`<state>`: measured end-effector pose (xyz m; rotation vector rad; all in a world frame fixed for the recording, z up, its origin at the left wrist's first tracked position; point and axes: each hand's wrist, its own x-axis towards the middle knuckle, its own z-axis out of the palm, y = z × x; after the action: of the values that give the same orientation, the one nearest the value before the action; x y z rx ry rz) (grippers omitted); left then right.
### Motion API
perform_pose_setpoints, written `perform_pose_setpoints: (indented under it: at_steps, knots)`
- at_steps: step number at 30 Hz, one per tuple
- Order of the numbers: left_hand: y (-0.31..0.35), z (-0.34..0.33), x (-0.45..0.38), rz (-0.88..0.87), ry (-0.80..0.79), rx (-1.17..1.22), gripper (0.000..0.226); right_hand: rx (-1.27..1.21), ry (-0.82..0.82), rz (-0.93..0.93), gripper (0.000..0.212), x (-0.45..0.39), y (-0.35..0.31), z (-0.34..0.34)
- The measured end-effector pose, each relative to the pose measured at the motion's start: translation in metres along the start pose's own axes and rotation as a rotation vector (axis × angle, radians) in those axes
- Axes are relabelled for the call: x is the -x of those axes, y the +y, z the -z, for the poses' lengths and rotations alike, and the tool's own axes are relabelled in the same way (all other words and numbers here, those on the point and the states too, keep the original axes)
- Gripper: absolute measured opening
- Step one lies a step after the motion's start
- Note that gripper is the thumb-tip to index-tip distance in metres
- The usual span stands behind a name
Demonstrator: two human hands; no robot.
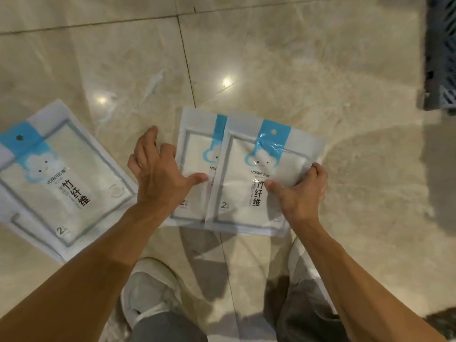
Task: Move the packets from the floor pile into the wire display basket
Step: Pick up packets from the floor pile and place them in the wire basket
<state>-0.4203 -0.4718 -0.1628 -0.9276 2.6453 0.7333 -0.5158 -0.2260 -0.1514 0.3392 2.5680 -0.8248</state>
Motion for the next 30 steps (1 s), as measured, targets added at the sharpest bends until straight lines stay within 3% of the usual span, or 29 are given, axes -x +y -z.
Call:
perform_pose_setpoints:
  at_steps: [4,8,14,24,30]
  knots:
    - [0.013,0.007,0.004,0.074,0.001,0.114,0.058,-0.422,-0.093,-0.126,0.042,-0.016,0.001,0.026]
    - [0.023,0.03,0.015,0.318,-0.173,0.677,0.029,-0.557,-0.213,-0.156,0.046,-0.018,-0.008,0.064]
    - [0.019,0.106,0.035,0.345,-0.147,1.101,0.053,-0.611,-0.351,-0.193,0.04,-0.005,-0.061,0.135]
    - [0.06,0.329,0.079,0.388,-0.019,1.24,0.048,-0.651,-0.602,-0.101,0.047,0.053,-0.253,0.277]
    - [0.095,0.505,0.124,0.344,0.151,1.293,0.057,-0.652,-0.666,0.04,0.035,0.127,-0.406,0.373]
